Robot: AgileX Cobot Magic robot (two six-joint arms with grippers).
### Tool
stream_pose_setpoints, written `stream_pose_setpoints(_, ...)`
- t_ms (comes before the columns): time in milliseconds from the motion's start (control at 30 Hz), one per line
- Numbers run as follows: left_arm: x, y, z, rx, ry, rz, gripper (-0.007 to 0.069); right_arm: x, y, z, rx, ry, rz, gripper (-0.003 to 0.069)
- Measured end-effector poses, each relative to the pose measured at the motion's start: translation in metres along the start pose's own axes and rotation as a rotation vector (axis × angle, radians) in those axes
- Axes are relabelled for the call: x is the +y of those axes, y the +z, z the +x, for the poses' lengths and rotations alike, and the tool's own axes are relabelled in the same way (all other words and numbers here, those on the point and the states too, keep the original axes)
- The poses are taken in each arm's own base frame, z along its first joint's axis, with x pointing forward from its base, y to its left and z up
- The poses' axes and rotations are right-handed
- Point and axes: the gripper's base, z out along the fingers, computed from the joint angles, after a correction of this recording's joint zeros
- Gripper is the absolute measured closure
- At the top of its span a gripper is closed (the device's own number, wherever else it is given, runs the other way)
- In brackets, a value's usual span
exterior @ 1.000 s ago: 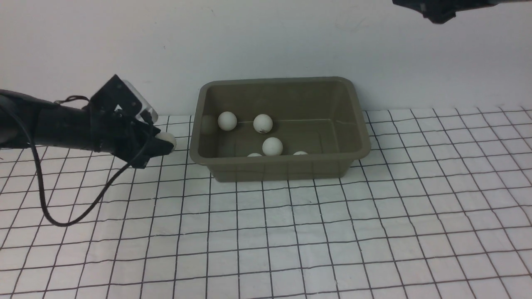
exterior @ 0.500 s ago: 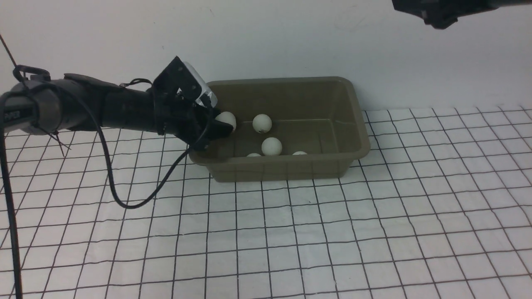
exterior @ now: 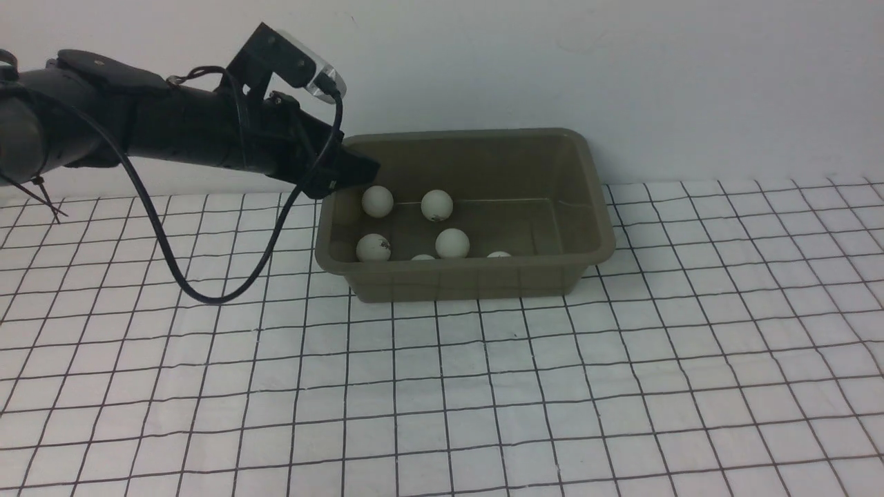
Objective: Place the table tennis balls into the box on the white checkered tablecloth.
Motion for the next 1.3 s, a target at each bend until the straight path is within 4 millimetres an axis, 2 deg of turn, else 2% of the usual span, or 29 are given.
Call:
stream_pose_setpoints(67, -0.001, 0.0, -0.001, -0.013, -0.013, 0.008, 0.0125, 0.011, 0.001, 0.031, -0.016, 0.023, 0.027, 0.0177)
stream_pose_setpoints(133, -0.002, 0.0, -0.002, -0.02, -0.021, 0.02, 0.0125, 0.023, 0.01, 0.066, -0.007, 0.038, 0.041, 0.0177)
stream_pose_setpoints(200, -0.002, 0.0, -0.002, -0.02, -0.033, 0.026, 0.0125, 0.029, 0.017, 0.086, -0.021, 0.044, 0.064, 0.0177)
stream_pose_setpoints(367, -0.003, 0.0, -0.002, -0.021, -0.058, 0.031, 0.0125, 0.037, 0.032, 0.12, -0.083, 0.098, 0.129, 0.0177)
stream_pose_setpoints(500, -0.004, 0.0, -0.002, -0.021, -0.058, 0.044, 0.0125, 0.041, 0.037, 0.14, -0.142, 0.254, 0.179, 0.0177)
stream_pose_setpoints(667, -0.005, -0.001, -0.003, -0.031, -0.069, 0.054, 0.0125, 0.052, 0.041, 0.174, -0.07, 0.427, 0.18, 0.0177)
stream_pose_setpoints(833, -0.005, -0.001, -0.004, -0.037, -0.074, 0.056, 0.0125, 0.055, 0.041, 0.181, -0.028, 0.522, 0.163, 0.0177)
stream_pose_setpoints(1100, -0.007, -0.001, -0.004, -0.036, -0.074, 0.081, 0.0125, 0.057, 0.042, 0.184, -0.004, 0.342, 0.163, 0.0177)
stream_pose_setpoints(1300, -0.008, -0.001, -0.004, -0.036, -0.074, 0.088, 0.0125, 0.058, 0.042, 0.186, 0.02, 0.338, 0.145, 0.0177)
